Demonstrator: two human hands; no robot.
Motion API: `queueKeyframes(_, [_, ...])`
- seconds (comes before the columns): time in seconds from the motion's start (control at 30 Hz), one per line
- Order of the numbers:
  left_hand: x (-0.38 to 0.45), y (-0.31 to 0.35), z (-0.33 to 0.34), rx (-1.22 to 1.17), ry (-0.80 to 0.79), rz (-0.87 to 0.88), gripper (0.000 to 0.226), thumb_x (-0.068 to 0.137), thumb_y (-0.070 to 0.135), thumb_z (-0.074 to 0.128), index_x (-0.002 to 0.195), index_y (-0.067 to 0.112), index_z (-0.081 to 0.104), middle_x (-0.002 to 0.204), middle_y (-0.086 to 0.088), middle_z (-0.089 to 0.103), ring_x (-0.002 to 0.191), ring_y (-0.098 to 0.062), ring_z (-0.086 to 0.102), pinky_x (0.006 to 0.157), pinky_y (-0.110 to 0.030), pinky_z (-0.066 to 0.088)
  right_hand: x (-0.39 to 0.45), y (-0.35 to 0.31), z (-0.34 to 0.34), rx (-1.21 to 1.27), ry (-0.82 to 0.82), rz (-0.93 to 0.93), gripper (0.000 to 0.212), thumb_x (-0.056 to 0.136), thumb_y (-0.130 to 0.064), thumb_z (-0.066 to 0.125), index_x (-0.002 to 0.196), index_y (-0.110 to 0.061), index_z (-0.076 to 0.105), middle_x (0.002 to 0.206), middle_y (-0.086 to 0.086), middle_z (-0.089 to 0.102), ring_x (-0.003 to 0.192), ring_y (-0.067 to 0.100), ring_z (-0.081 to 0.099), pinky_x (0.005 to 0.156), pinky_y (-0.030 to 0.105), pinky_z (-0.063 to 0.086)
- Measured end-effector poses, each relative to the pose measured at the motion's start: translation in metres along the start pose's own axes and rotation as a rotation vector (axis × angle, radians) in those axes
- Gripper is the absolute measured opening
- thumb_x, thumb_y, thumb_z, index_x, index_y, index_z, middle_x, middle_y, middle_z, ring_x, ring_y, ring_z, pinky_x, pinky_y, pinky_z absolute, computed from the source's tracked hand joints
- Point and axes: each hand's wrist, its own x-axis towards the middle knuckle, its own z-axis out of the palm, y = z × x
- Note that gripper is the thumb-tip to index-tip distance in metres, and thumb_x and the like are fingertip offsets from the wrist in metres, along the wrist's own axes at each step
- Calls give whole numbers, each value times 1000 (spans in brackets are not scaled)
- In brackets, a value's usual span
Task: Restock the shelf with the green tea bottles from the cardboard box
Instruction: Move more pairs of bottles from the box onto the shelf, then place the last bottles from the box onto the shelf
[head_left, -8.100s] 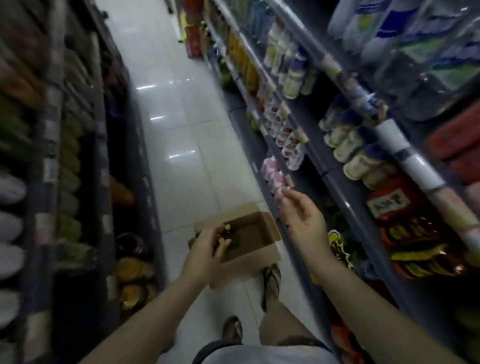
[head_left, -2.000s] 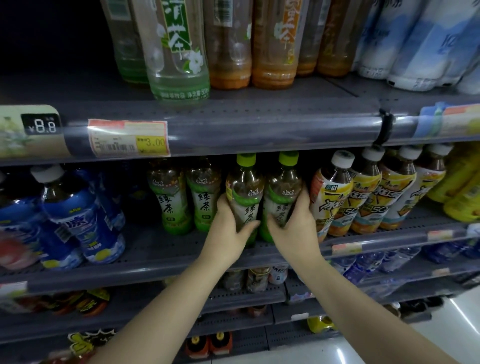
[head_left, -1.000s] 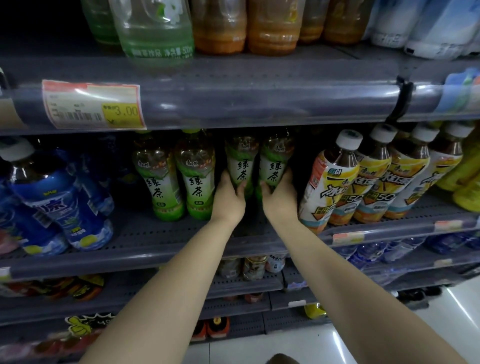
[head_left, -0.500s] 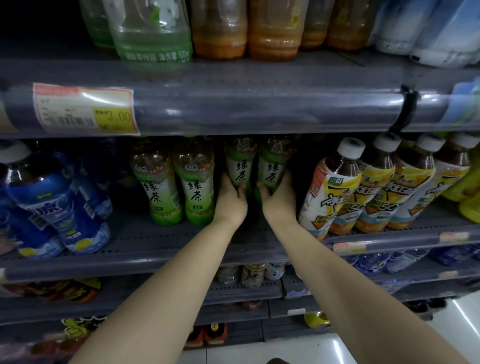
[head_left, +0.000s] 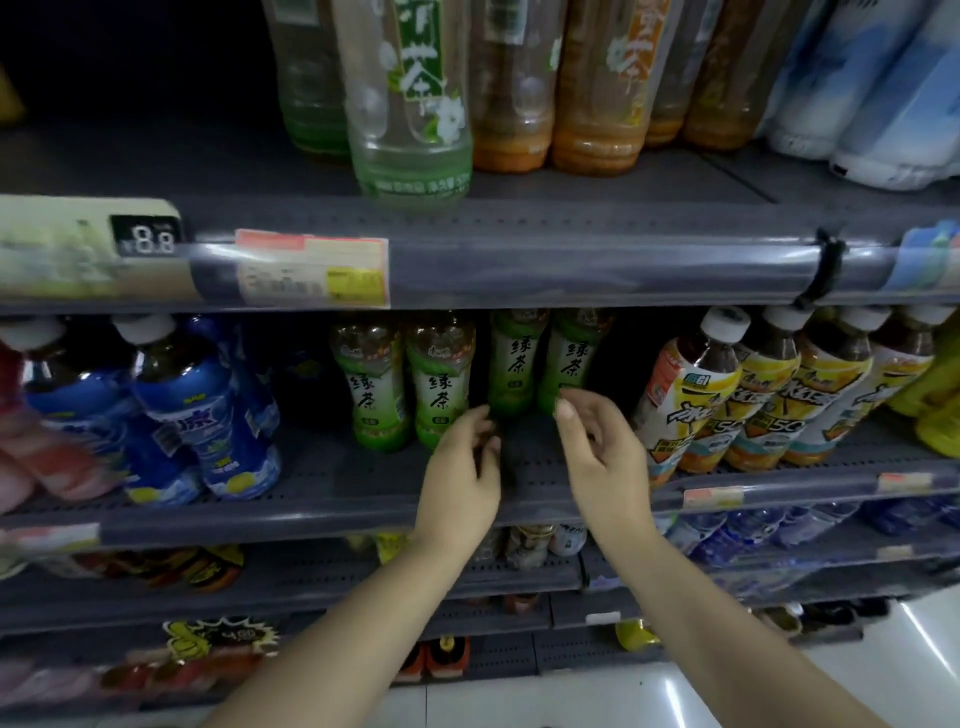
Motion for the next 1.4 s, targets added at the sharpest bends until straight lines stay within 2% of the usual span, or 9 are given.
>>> queueKeyframes(0.33, [-120, -88, -146, 159, 164, -13, 28, 95, 20, 50, 122, 25, 53, 114, 10, 56, 107, -5, 54, 87, -11, 40, -115, -85, 130, 175, -502, -84, 40, 88, -42, 47, 118, -20, 62, 119, -7, 64, 110, -4, 58, 88, 11, 45])
queueKeyframes(0.5, [-221, -157, -245, 218, 377, -276, 33, 96, 24, 48, 128, 25, 48, 115, 14, 54, 105, -8, 57, 85, -22, 46, -200, -112, 239, 231, -783, -91, 30, 92, -29, 50, 115, -15, 64, 114, -7, 66, 102, -11, 59, 81, 4, 42])
queueKeyframes(0.6, [-291, -189, -292, 249, 527, -473, 28, 94, 24, 48, 122, 24, 51, 114, 7, 59, 104, -10, 57, 83, -22, 42, -255, -120, 299, 262, -958, -66, 23, 90, -41, 52, 106, -31, 65, 110, -7, 69, 102, -4, 62, 82, 9, 45])
queueKeyframes(0.7, [-352, -203, -322, 230, 681, -625, 17, 93, 16, 51, 109, 20, 54, 101, 7, 57, 93, 6, 52, 80, -13, 37, -306, -121, 345, 259, -1115, -60, 24, 91, -41, 52, 108, -29, 64, 110, -6, 69, 104, 3, 64, 86, 18, 48])
queueKeyframes(0.8, [-397, -219, -340, 278, 788, -798, 21, 95, 19, 51, 114, 14, 56, 104, 0, 59, 97, -7, 54, 75, -10, 28, -345, -123, 381, 240, -1249, -72, 22, 93, -27, 54, 110, -18, 63, 109, -2, 68, 102, 8, 64, 89, 23, 50])
queueKeyframes(0.93, [-441, -246, -349, 272, 892, -1018, 29, 94, 28, 50, 121, 18, 53, 112, -5, 61, 103, -23, 58, 82, -30, 45, -380, -118, 422, 221, -1392, -88, 14, 93, -26, 55, 106, -26, 61, 107, -2, 68, 102, 7, 64, 89, 18, 49])
queueKeyframes(1.13, [-468, -290, -349, 244, 1071, -1198, 35, 96, 26, 47, 129, 15, 49, 126, -3, 56, 118, -18, 52, 98, -30, 44, -410, -80, 497, 101, -1632, -43, 26, 91, -35, 55, 113, -24, 62, 113, -3, 67, 108, 8, 62, 93, 26, 49])
queueKeyframes(1.27, [-468, -344, -342, 145, 1144, -1328, 38, 97, 26, 46, 133, 14, 45, 131, -1, 53, 121, -15, 50, 94, -21, 38, -427, -42, 553, -21, -1725, 12, 29, 94, -29, 52, 120, -19, 59, 109, -17, 62, 103, -4, 58, 92, 24, 50])
queueKeyframes(1.4, [-478, -412, -326, 59, 1237, -1416, 39, 97, 24, 47, 134, 15, 44, 132, -2, 52, 113, -6, 47, 92, -16, 34, -448, 15, 610, -129, -1849, -47, 40, 89, -44, 49, 123, -25, 56, 112, -22, 58, 103, -8, 55, 89, 25, 50])
